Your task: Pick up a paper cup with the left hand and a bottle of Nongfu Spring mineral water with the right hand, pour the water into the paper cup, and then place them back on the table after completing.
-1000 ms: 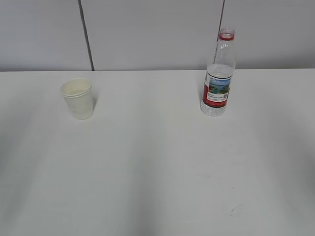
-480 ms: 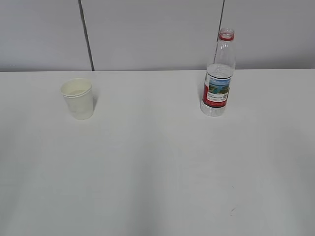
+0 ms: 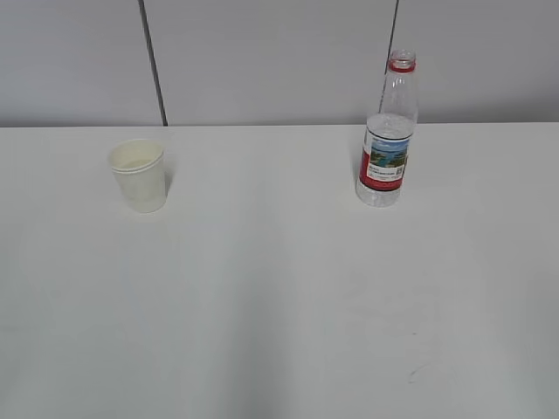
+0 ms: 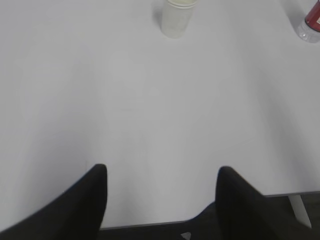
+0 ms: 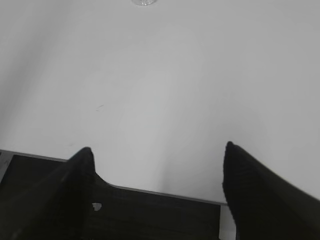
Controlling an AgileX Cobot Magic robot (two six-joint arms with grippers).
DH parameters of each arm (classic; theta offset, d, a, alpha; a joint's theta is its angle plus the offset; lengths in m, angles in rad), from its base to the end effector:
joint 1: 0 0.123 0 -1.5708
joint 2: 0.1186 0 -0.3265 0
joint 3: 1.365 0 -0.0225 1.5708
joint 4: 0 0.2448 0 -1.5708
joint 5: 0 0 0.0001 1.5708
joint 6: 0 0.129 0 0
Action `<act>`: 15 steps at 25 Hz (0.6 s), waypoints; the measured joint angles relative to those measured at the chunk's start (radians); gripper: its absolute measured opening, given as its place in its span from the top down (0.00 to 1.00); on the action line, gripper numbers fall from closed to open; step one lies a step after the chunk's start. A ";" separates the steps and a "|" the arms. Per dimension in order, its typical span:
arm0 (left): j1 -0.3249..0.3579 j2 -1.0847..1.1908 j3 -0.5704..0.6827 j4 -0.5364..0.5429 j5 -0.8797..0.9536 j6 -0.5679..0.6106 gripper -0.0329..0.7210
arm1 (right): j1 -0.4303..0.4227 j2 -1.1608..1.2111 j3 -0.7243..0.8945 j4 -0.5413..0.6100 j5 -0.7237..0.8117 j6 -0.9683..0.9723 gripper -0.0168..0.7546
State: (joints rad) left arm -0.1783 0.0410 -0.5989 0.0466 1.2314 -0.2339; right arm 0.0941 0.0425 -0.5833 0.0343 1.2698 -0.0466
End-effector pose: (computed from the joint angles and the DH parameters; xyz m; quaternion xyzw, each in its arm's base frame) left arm -0.0314 0.0114 0.2687 -0.0280 0.8806 -0.0742 0.4672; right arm -0.0344 0.0010 0.2602 -0.0656 0.8915 0.0275 0.4474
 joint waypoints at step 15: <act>-0.001 -0.043 0.069 -0.018 -0.116 0.133 0.39 | 0.000 -0.061 0.086 -0.002 -0.116 0.000 0.22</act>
State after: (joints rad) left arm -0.1792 -0.0023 -0.5295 0.0283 1.1155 -0.1008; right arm 0.0941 -0.0188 -0.4972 0.0326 1.1542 -0.0466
